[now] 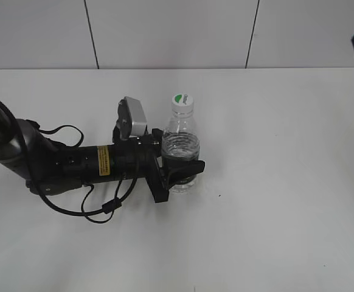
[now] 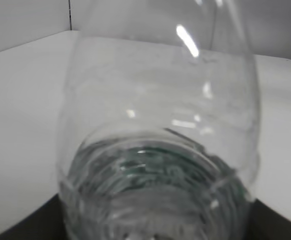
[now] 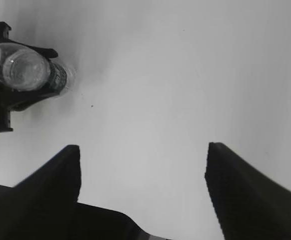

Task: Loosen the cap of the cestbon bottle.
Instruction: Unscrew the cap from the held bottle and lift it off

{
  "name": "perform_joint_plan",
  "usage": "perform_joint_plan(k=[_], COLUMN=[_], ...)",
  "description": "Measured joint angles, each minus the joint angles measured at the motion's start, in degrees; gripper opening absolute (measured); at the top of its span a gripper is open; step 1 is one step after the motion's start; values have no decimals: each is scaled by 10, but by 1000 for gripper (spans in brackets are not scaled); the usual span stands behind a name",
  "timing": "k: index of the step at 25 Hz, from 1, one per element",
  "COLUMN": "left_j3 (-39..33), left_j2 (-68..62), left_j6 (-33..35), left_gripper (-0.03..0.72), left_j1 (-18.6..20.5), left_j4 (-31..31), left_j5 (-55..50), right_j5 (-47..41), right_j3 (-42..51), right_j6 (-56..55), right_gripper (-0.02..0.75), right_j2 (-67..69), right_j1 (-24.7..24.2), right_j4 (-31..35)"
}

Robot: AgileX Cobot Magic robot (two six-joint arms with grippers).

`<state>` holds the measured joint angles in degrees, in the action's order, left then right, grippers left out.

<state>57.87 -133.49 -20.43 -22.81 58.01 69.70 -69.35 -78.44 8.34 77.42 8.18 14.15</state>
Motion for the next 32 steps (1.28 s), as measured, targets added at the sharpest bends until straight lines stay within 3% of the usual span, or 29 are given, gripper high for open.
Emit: perform_joint_plan(k=[4, 11, 20, 32], left_j3=[0, 0, 0, 0], left_j2=[0, 0, 0, 0], left_j6=[0, 0, 0, 0], left_gripper=[401, 401, 401, 401], left_j1=[0, 0, 0, 0], left_j4=[-1, -1, -1, -1], left_j5=[0, 0, 0, 0], right_j5=[-1, -2, -3, -5], right_j3=[-66, -173, -215, -270], right_j6=[-10, -57, -93, -94], right_gripper=[589, 589, 589, 589], right_j2=[64, 170, 262, 333], right_j1=[28, 134, 242, 266], right_j4=[7, -17, -31, -38])
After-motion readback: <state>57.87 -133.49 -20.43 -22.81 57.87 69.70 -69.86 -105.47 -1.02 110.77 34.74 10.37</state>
